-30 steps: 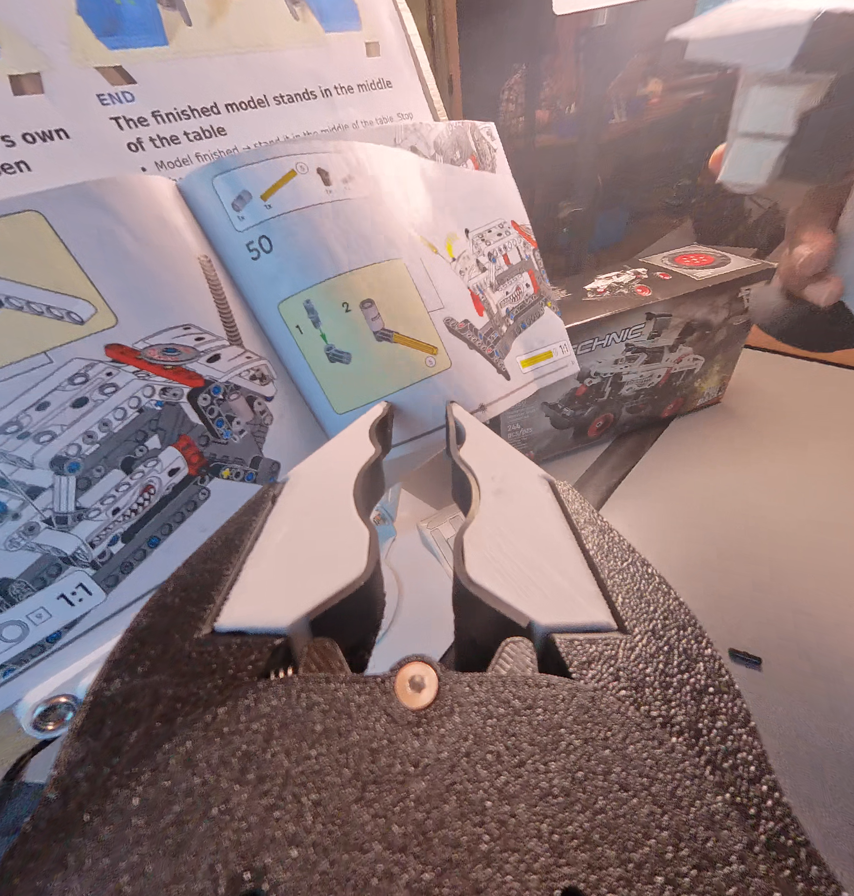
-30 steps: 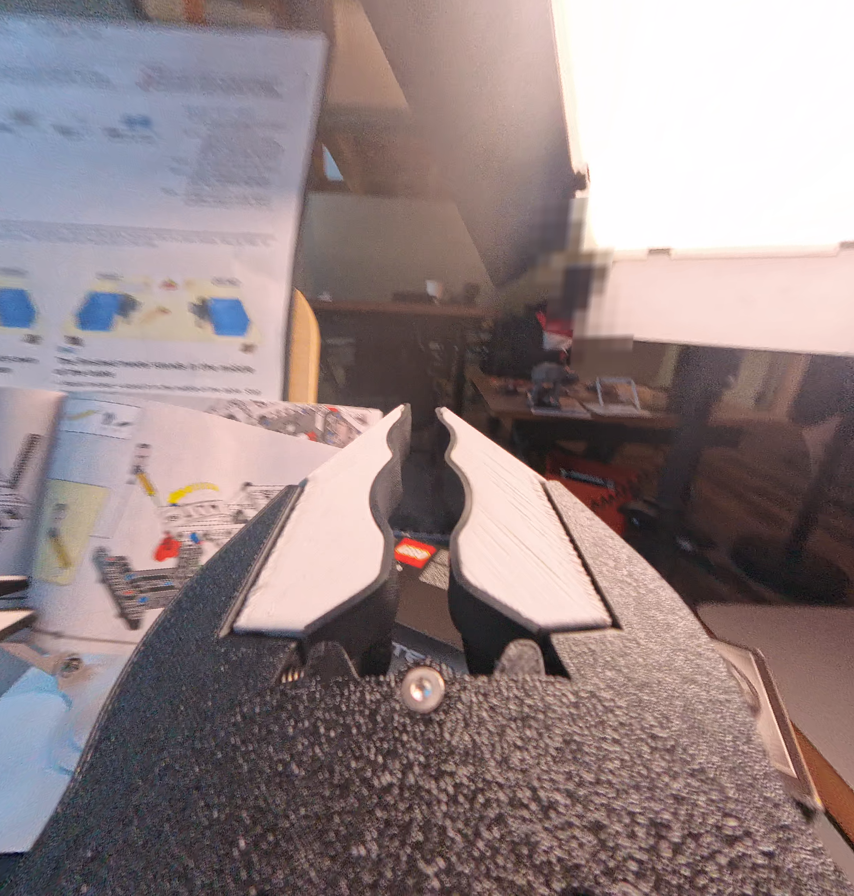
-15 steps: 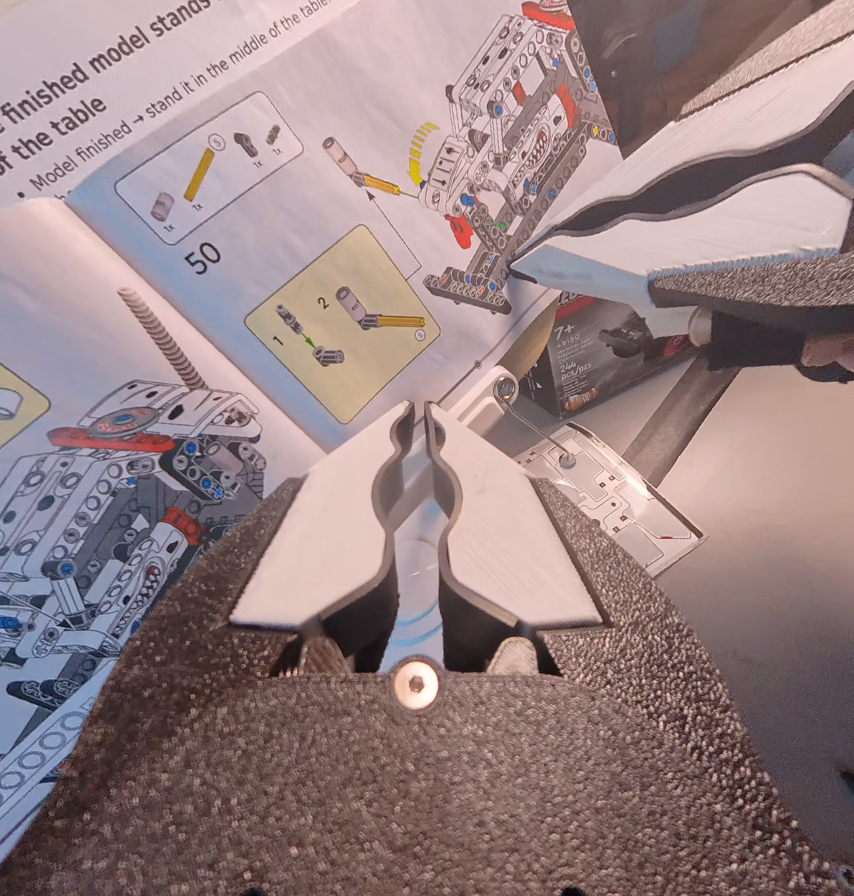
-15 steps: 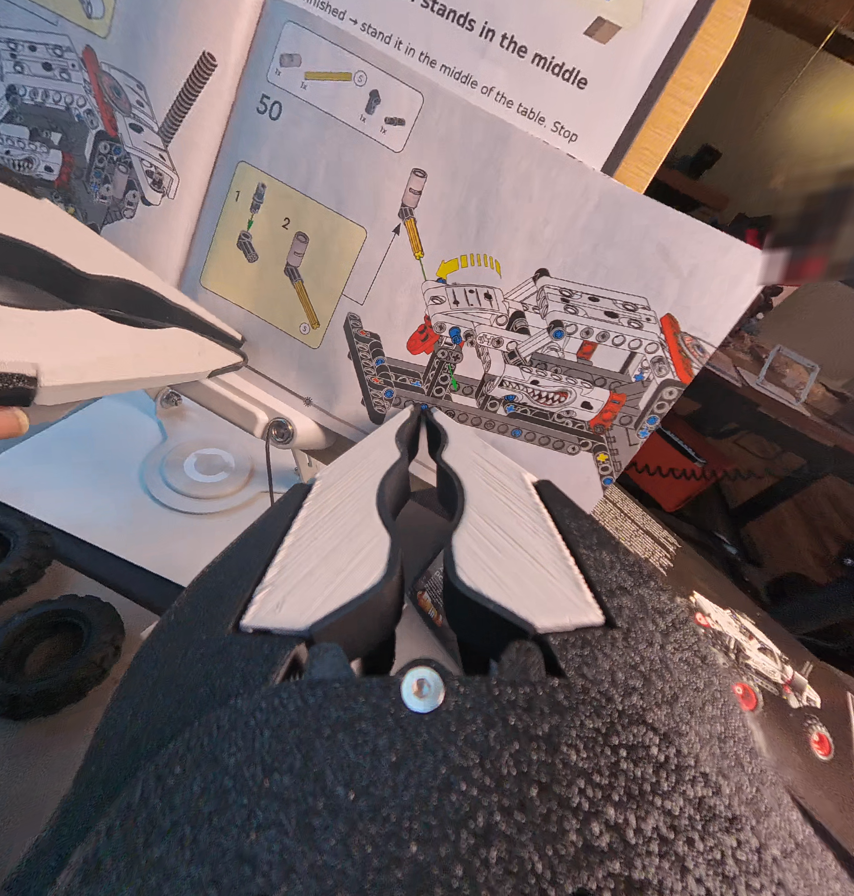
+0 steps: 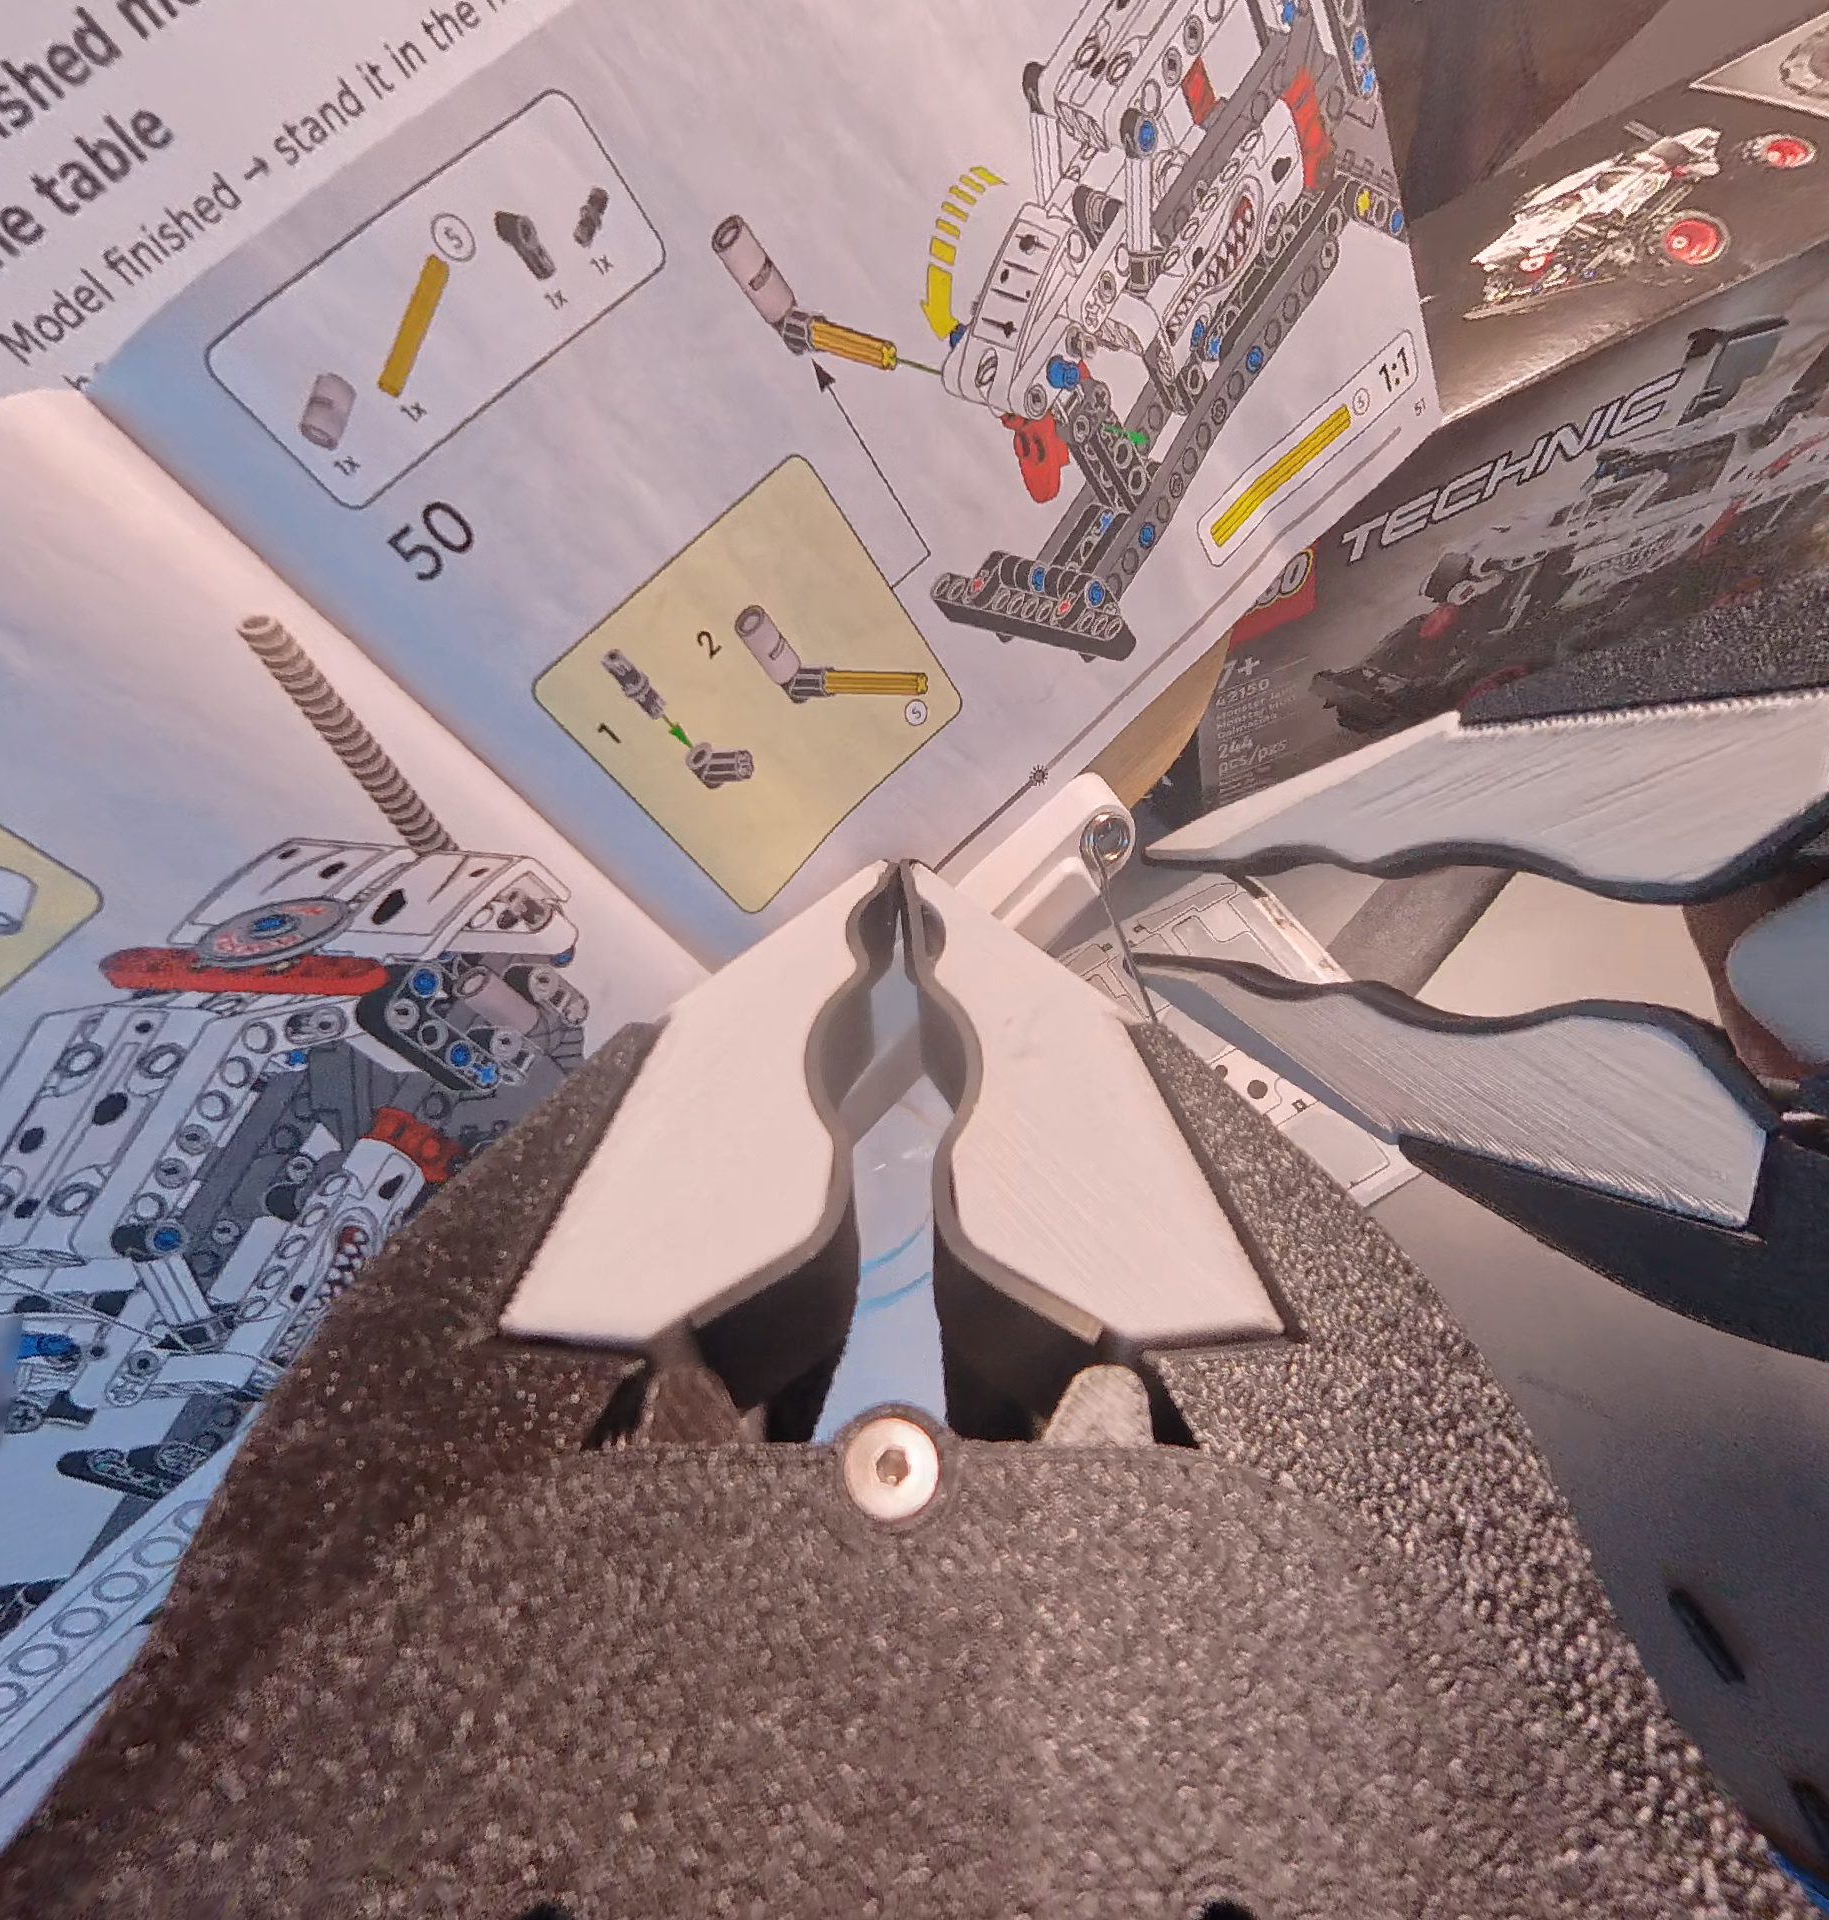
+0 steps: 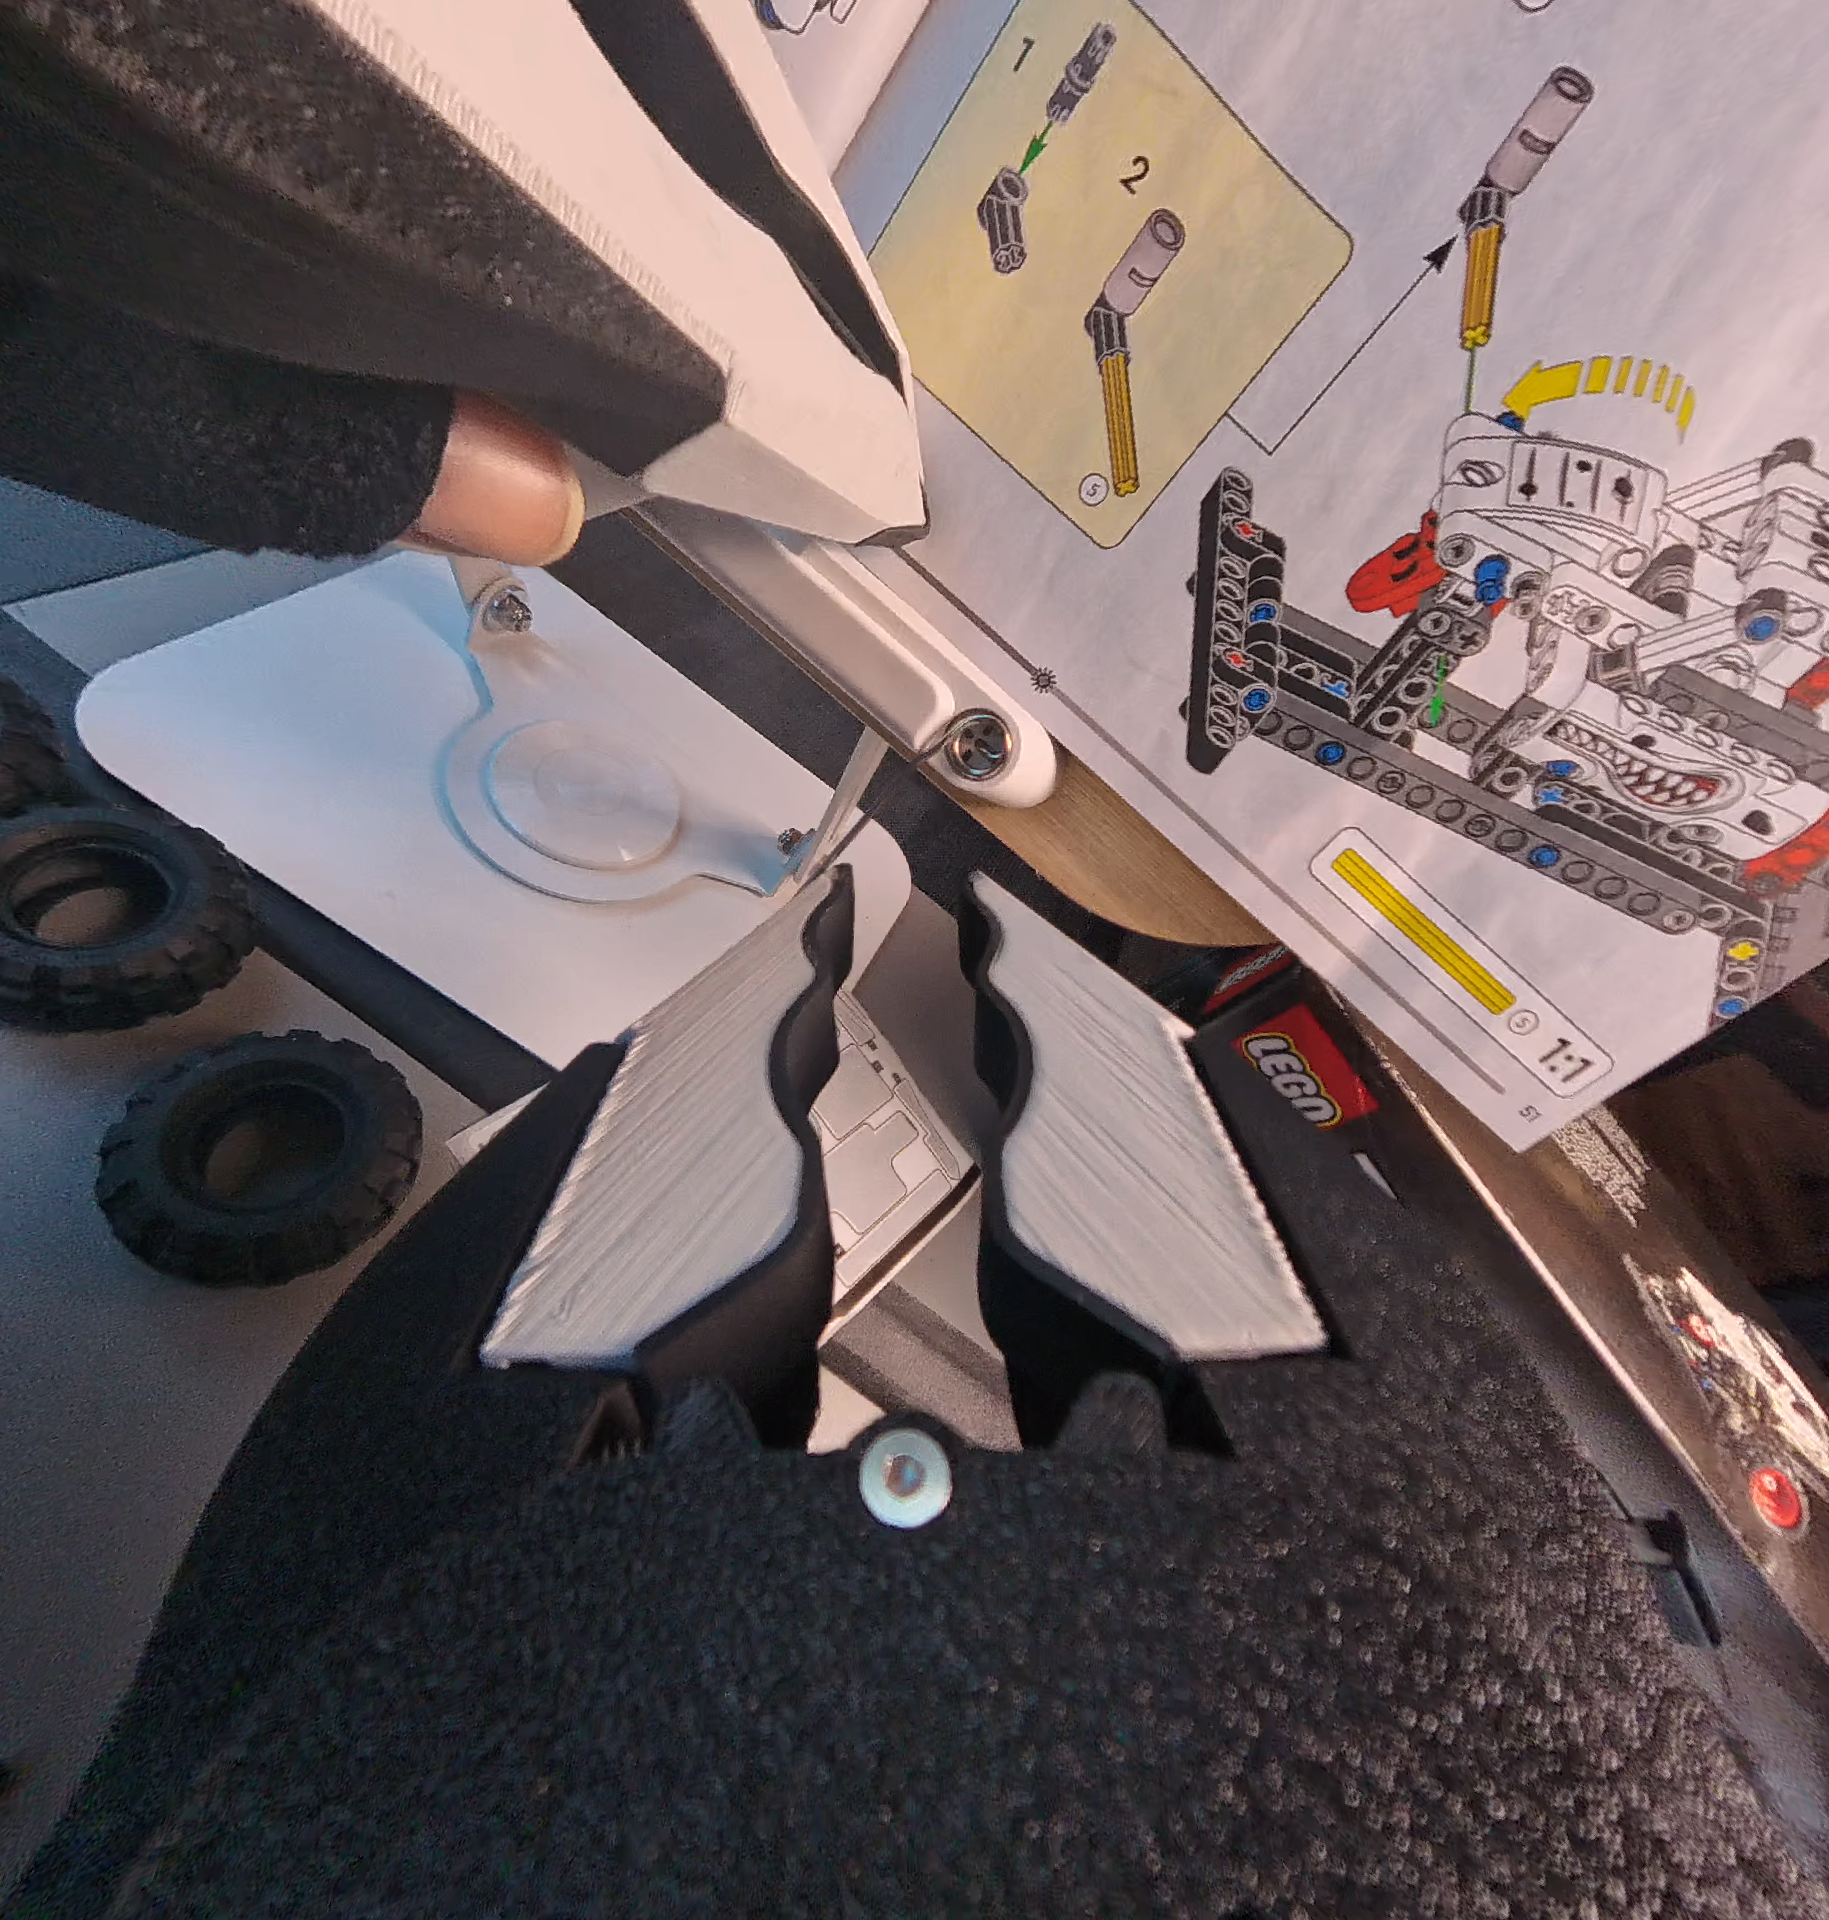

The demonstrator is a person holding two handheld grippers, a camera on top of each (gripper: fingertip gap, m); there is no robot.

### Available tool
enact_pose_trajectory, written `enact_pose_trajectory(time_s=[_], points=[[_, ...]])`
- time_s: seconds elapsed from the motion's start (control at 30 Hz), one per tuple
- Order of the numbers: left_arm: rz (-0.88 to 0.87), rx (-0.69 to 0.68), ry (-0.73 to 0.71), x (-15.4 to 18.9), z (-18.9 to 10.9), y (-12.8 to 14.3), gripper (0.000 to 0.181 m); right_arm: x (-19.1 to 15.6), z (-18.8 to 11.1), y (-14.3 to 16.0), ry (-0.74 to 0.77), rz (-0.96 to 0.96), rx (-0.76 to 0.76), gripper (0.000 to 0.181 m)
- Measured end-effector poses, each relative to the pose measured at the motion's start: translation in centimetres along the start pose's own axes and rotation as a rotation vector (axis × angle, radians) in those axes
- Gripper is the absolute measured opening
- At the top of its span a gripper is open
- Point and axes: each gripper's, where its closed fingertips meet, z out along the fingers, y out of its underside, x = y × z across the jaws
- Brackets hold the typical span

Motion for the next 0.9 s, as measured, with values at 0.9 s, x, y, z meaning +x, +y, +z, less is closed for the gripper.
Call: enact_pose_trajectory(time_s=[0.9], points=[[-0.140, -0.042, 0.096, 0.1, 0.0, 0.0, 0.000, 5.8, -0.9, -6.6, 0.579, -1.249, 0.010, 0.011]])
